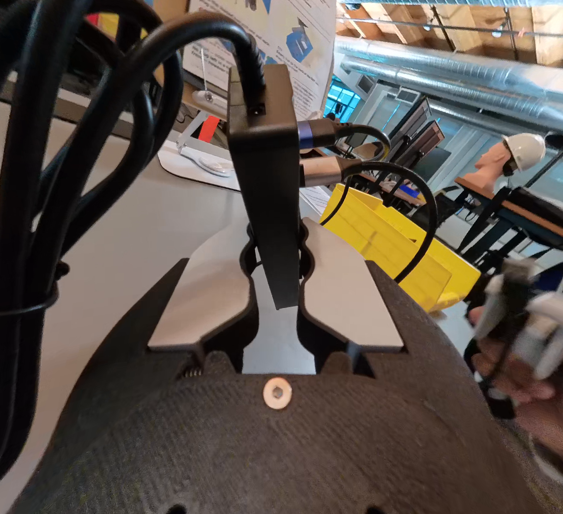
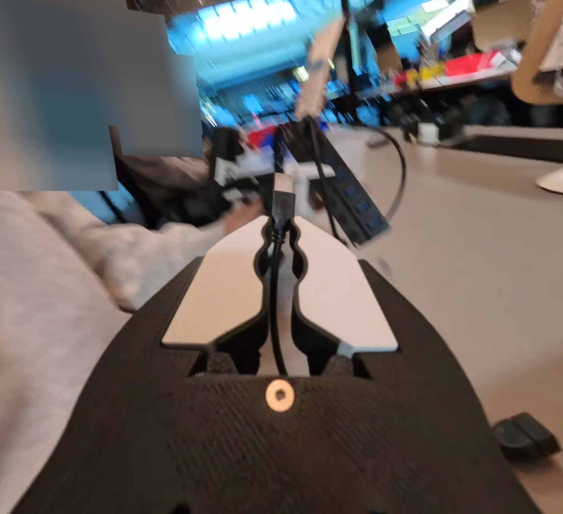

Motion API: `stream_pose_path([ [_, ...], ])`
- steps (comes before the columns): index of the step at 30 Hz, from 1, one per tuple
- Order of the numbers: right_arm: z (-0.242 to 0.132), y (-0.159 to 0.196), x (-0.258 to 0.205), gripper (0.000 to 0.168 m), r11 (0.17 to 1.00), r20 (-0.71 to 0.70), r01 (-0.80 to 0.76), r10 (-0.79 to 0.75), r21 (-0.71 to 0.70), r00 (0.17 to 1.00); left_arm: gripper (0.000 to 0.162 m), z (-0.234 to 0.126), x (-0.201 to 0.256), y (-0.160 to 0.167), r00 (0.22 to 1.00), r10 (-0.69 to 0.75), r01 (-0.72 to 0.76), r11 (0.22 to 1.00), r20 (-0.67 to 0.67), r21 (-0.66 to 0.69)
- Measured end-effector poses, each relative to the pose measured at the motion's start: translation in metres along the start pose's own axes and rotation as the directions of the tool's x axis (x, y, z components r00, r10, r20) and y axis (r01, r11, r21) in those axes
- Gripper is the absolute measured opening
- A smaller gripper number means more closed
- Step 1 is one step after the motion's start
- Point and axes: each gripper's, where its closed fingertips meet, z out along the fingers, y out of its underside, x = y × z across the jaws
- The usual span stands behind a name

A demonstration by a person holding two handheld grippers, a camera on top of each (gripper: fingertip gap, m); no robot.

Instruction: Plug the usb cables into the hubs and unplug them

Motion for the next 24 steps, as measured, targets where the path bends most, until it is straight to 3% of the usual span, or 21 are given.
stream_pose_path([
  [2, -0.015, -0.025, -0.014, 0.01, 0.985, 0.137, -0.109, 0.091, 0.132, 0.986, 0.024, 0.001, 0.007, 0.002, 0.999, 0.046, -0.046, 0.999, -0.017, -0.005],
  [4, -0.024, -0.033, -0.02, 0.01, 0.976, 0.192, -0.138, 0.105, 0.17, 0.976, 0.024, 0.002, 0.013, 0.004, 0.997, 0.065, -0.065, 0.998, -0.036, -0.012],
  [24, -0.015, -0.017, -0.016, 0.01, 0.981, 0.193, -0.164, 0.142, 0.107, 0.971, 0.024, 0.004, 0.021, 0.013, 0.996, 0.039, -0.043, 0.998, -0.083, -0.043],
])
